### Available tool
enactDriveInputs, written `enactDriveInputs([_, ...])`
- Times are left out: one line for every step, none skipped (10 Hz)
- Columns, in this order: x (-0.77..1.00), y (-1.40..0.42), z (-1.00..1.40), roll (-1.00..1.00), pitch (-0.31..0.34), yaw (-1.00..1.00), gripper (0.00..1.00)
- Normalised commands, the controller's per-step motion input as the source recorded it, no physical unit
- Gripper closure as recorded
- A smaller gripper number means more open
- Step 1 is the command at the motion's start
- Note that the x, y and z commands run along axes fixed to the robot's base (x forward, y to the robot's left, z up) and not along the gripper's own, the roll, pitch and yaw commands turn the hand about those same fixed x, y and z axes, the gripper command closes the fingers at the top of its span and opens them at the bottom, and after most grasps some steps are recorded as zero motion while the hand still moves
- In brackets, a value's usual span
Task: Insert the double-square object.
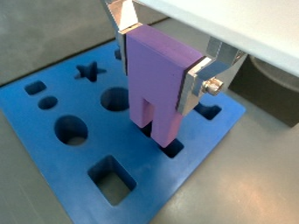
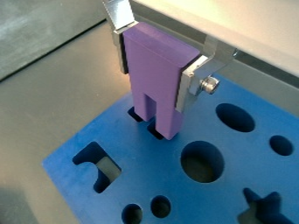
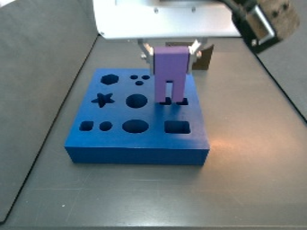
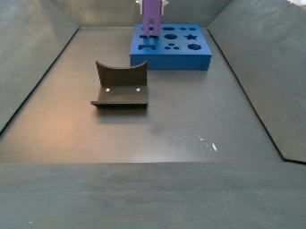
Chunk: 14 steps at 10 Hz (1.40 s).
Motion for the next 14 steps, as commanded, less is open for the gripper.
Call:
enactDriveInputs([0.01, 0.00, -0.02, 0.00, 0.000, 0.00, 1.00])
enactDriveInputs([0.17, 0.00, -0.15, 0.02, 0.013, 0.00, 1.00])
enactDriveInputs([0.29, 0.04, -0.30, 0.05, 0.044, 0.00, 1.00])
enactDriveInputs([0.18, 0.03, -0.26, 0.00, 0.019, 0.00, 1.00])
enactDriveInputs([0.19, 0.01, -0.26, -0.01, 0.000, 0.00, 1.00])
enactDriveInputs([0.00, 0.04, -0.29, 0.00, 0.000, 0.00, 1.00])
enactDriveInputs([-0.05, 0.07, -0.41, 0.01, -0.020, 0.02, 1.00])
enactDriveInputs([-0.09, 0.01, -0.58, 0.00, -0.071, 0.00, 1.00])
enactDriveInputs([-0.05, 0.00, -0.65, 0.00, -0.066, 0.00, 1.00])
enactDriveInputs([-0.05, 0.00, -0.66, 0.00, -0.089, 0.08, 1.00])
enactDriveInputs([0.00, 0.00, -0.59, 0.00, -0.084, 0.10, 1.00])
enactDriveInputs([0.00, 0.00, -0.22, 0.00, 0.000, 0.04, 1.00])
enactDriveInputs([-0.02, 0.00, 0.00, 0.00, -0.041, 0.00, 1.00])
enactDriveInputs([0.00, 0.00, 0.00, 0.00, 0.000, 0.00, 1.00])
